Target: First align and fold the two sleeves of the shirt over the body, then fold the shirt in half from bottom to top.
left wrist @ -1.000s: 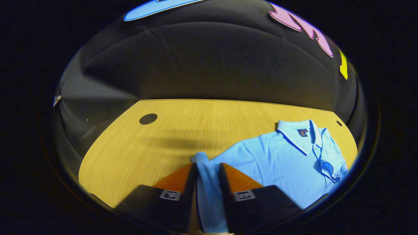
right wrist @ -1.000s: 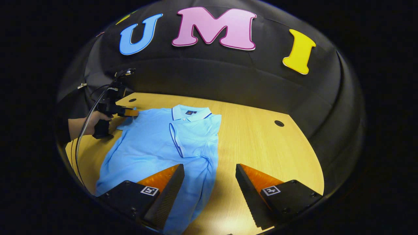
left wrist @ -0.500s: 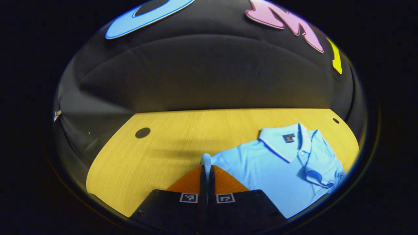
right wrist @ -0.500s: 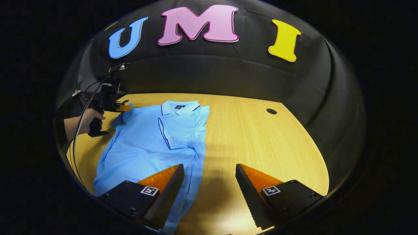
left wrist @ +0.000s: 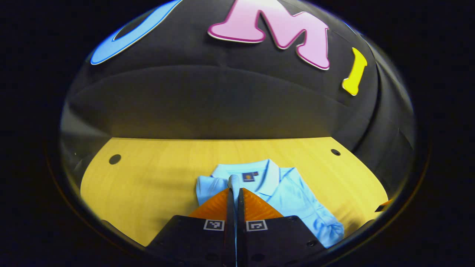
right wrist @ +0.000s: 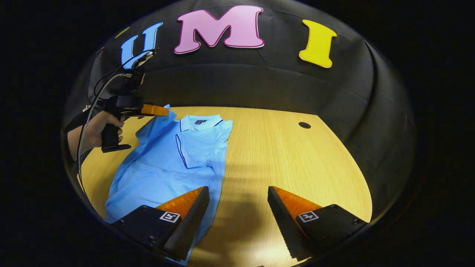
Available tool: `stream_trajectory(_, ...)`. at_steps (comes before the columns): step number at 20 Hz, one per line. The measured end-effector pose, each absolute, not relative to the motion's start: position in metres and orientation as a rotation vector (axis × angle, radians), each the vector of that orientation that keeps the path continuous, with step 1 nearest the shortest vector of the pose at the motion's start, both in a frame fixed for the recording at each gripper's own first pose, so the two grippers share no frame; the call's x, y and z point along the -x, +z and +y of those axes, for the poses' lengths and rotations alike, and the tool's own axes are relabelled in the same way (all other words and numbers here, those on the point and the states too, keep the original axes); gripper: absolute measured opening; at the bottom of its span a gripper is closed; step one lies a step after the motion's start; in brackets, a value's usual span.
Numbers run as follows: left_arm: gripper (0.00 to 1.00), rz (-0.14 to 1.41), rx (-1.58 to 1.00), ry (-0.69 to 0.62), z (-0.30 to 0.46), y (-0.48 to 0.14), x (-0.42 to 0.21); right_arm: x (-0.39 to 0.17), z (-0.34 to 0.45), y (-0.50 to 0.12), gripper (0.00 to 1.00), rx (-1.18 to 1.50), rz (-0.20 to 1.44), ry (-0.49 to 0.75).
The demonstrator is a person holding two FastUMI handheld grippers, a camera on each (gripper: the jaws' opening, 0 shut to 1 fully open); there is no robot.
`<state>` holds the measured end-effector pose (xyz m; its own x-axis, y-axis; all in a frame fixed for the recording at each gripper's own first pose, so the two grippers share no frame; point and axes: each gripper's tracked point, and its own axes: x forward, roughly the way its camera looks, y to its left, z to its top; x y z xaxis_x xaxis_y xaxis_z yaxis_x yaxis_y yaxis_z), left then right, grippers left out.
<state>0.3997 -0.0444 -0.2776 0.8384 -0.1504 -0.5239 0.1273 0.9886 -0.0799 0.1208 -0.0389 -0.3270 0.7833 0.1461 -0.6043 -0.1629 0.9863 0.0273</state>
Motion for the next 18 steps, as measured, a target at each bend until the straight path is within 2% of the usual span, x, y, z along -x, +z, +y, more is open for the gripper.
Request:
stream_trajectory(2, 0.14, 0.589, 0.091, -0.199, -0.073, -0.282, -0.386, -0.116, -0.038, -0.325, 0.98, 0.027, 0.638, 0.164)
stream_trajectory(5, 0.59, 0.585, 0.121, -0.262, -0.092, -0.277, -0.36, -0.102, -0.034, -0.321, 0.98, 0.015, 0.634, 0.157)
stream_trajectory(7, 0.94, 0.572, 0.095, -0.269, -0.088, -0.268, -0.334, -0.089, -0.027, -0.321, 0.98, 0.004, 0.637, 0.156)
stream_trajectory(10, 0.98, 0.547, 0.026, -0.211, -0.067, -0.253, -0.271, -0.054, -0.008, -0.316, 0.98, -0.02, 0.64, 0.18)
stream_trajectory(14, 0.98, 0.548, 0.033, -0.151, -0.045, -0.245, -0.184, -0.013, 0.012, -0.315, 0.99, -0.03, 0.669, 0.21)
stream_trajectory(18, 0.97, 0.621, 0.013, -0.093, -0.027, -0.267, -0.107, 0.016, 0.026, -0.322, 0.99, -0.047, 0.697, 0.225)
